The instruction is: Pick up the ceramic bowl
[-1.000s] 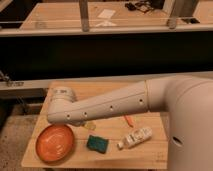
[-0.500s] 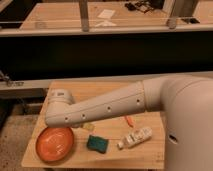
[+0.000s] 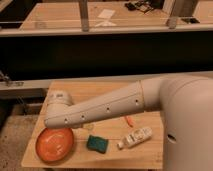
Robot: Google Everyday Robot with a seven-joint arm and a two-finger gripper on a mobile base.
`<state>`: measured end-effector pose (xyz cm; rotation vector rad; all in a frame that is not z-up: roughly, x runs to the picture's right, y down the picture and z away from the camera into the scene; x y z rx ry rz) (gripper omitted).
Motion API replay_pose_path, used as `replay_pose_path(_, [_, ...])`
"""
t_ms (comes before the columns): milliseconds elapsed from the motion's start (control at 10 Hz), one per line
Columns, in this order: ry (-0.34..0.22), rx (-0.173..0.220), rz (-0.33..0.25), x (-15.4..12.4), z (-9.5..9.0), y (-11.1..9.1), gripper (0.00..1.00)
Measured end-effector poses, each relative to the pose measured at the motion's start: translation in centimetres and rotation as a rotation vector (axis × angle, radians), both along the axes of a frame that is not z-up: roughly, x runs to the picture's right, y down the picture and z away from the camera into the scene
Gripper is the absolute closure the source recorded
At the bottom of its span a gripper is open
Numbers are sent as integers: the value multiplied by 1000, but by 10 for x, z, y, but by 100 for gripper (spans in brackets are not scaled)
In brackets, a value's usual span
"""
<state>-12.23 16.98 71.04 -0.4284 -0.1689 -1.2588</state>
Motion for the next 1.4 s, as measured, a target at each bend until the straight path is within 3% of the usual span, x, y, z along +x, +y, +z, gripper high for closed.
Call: replay_pose_path(1400, [-80,-18,-170,5,17,19,26])
